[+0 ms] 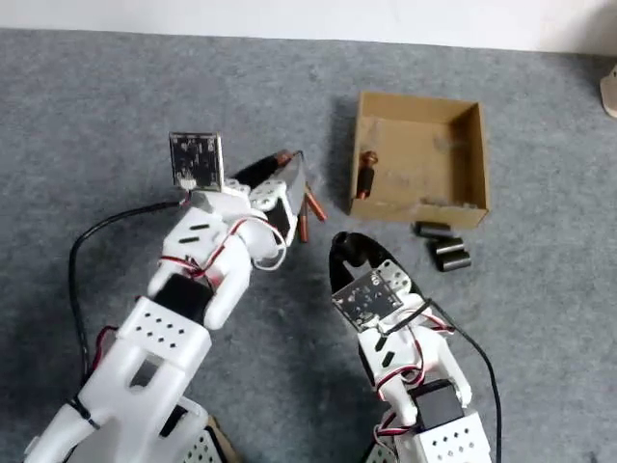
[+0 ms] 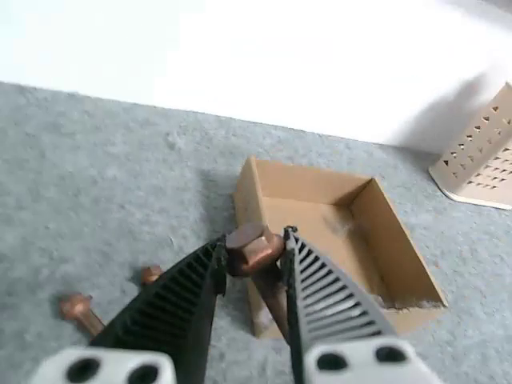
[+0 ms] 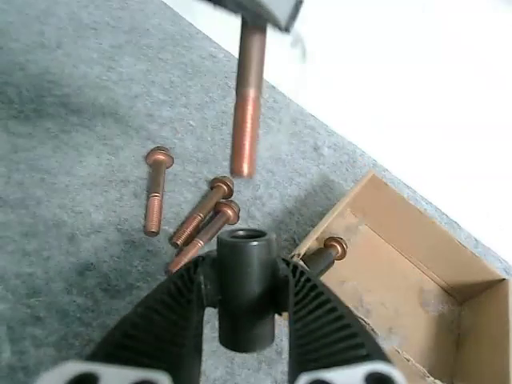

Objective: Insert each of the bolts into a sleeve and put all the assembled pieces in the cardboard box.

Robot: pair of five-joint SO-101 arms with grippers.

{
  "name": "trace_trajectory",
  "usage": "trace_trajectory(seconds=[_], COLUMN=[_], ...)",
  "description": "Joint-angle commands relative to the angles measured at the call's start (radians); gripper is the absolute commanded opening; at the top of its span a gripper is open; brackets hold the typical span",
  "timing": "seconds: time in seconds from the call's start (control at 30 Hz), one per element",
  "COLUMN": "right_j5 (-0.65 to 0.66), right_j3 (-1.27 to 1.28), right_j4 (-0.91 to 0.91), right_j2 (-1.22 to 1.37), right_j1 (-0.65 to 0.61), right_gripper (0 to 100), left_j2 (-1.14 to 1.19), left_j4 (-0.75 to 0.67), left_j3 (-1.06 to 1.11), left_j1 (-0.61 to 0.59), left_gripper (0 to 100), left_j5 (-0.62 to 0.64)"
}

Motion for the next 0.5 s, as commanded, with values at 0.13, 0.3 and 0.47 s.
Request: trace_trajectory(seconds=[0.13,0.3,0.47], right_j5=[-0.069,-0.069,-0.069], right_j3=[0.156,0.156,0.156], right_j4=[-0.05,-0.05,-0.05], right_j2=[-0.022,-0.021,-0.018], right_j1=[-0.008,-0.007,-0.007], right_gripper=[0.5,0.5,0.5], left_j2=[-0.05,-0.101,-0.162], left_j4=[-0.075,-0.072,-0.015], left_j3=[0.039,0.039,0.039], left_j1=[0.021,0.022,0.064], left_gripper=[0,0,0], left_j5=[0.103,0.109,0.109])
